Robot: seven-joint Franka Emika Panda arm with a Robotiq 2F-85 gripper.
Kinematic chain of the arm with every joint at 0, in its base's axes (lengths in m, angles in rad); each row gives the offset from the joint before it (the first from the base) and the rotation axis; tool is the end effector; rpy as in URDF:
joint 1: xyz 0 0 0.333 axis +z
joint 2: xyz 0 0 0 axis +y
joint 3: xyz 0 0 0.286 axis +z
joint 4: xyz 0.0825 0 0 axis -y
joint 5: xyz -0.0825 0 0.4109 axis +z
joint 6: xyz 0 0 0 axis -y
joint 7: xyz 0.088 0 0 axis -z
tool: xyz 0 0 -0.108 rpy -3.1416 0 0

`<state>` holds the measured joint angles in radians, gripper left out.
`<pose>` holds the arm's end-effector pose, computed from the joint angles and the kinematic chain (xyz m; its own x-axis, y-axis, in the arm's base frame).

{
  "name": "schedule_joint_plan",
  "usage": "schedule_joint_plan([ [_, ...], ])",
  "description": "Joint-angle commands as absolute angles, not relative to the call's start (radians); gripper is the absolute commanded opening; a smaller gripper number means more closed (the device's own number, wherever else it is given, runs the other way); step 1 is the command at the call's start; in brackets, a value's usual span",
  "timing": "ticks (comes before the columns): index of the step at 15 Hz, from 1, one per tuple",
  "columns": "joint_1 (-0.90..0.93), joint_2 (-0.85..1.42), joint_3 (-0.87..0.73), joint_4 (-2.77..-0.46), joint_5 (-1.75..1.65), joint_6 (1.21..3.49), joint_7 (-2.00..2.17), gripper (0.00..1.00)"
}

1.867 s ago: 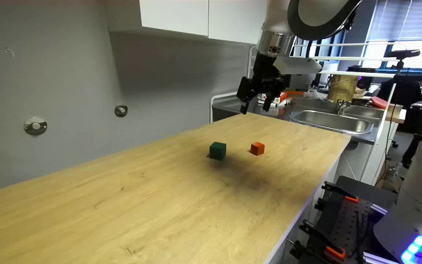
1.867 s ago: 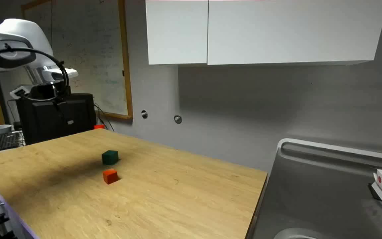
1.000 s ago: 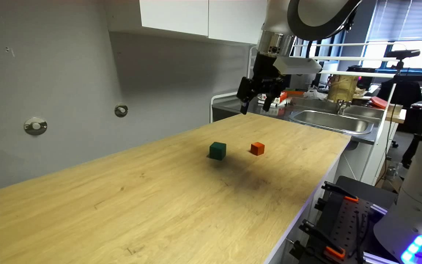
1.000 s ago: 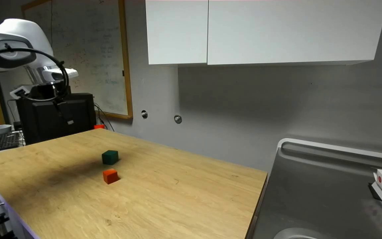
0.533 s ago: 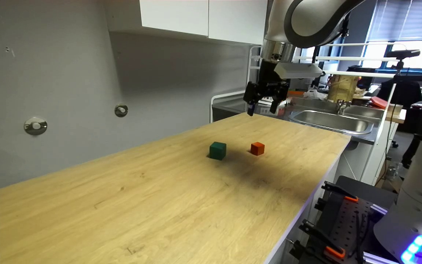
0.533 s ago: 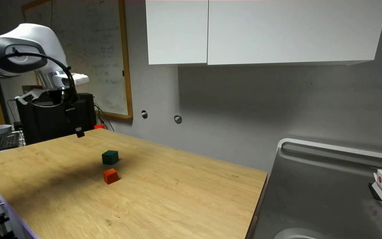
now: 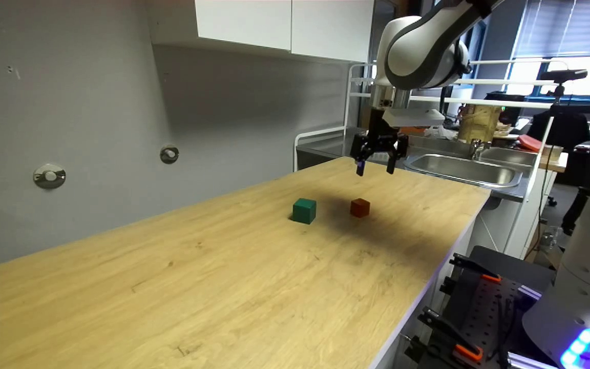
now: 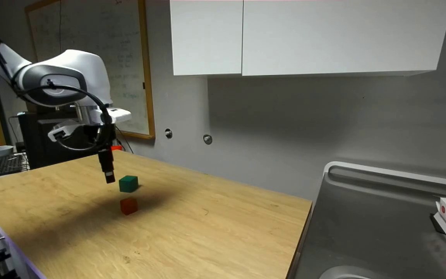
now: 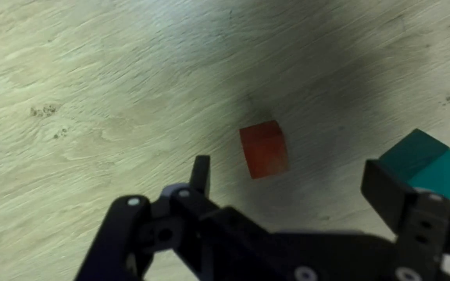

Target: Put the orange block on the green block

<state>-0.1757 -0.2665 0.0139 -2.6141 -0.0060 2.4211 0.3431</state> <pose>0.4449 -0.0730 0.3002 0.8746 -0.4795 0.0718 -0.4796 -0.8773 -0.0172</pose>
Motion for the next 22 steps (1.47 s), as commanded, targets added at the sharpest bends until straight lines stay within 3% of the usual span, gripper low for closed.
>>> schedule_joint_plan([
  [1, -0.148, -0.130, -0.047, -2.504, 0.042, 2.386, 0.224, 1.00],
  [18, -0.140, 0.269, -0.064, -2.212, 0.113, 2.236, -0.015, 1.00],
  [19, -0.141, 0.279, -0.065, -2.212, 0.112, 2.234, -0.013, 0.75],
  [20, -0.143, 0.289, -0.065, -2.210, 0.116, 2.233, -0.013, 0.75],
  [22, -0.147, 0.301, -0.066, -2.209, 0.124, 2.232, -0.013, 0.60],
])
